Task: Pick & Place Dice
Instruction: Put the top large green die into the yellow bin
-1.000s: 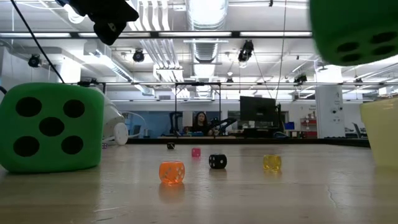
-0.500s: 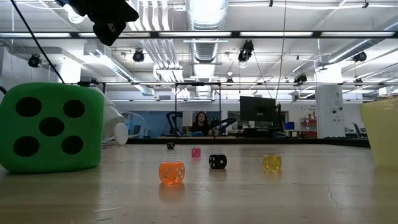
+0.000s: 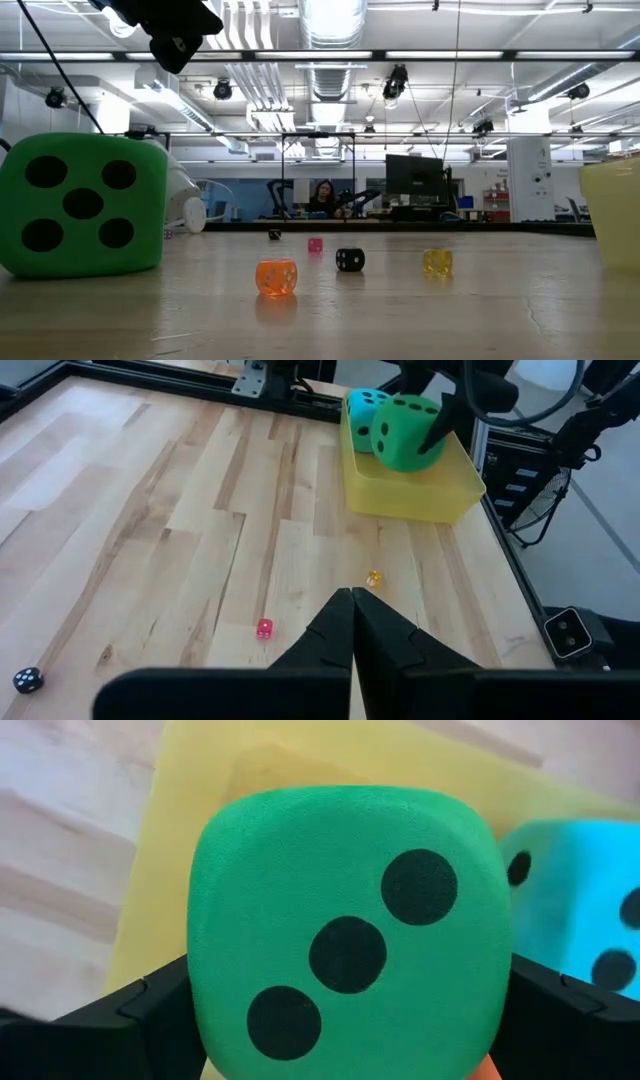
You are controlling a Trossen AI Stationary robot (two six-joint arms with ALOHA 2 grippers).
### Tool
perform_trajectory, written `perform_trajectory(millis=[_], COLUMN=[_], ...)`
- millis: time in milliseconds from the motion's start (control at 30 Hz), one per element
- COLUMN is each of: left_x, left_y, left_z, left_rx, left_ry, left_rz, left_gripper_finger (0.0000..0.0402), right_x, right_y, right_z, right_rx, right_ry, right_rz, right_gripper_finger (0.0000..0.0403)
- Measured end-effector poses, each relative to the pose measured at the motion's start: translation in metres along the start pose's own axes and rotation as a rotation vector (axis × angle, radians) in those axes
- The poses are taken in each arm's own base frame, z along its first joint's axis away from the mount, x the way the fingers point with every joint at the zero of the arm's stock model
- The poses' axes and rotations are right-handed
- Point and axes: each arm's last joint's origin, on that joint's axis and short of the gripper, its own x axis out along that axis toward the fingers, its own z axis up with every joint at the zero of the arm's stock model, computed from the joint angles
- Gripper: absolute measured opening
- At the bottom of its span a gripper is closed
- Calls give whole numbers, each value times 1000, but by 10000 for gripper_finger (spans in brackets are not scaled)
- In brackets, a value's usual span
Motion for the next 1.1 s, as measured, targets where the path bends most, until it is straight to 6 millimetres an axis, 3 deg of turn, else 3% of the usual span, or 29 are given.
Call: perform_trajectory(millis=[467,1100], left_x=[0,0], left_y=[0,0], left_z=[0,0], left_rx=[0,0], left_ry=[2,2], left_rz=[1,1], left_gripper_finger=[6,6], right_x=[-1,15], right_y=[-8,-12], right_z=[-20,-27], right_rx=[66,99], right_ry=[66,180], right_rz=[16,-36], right_gripper_finger=[350,350])
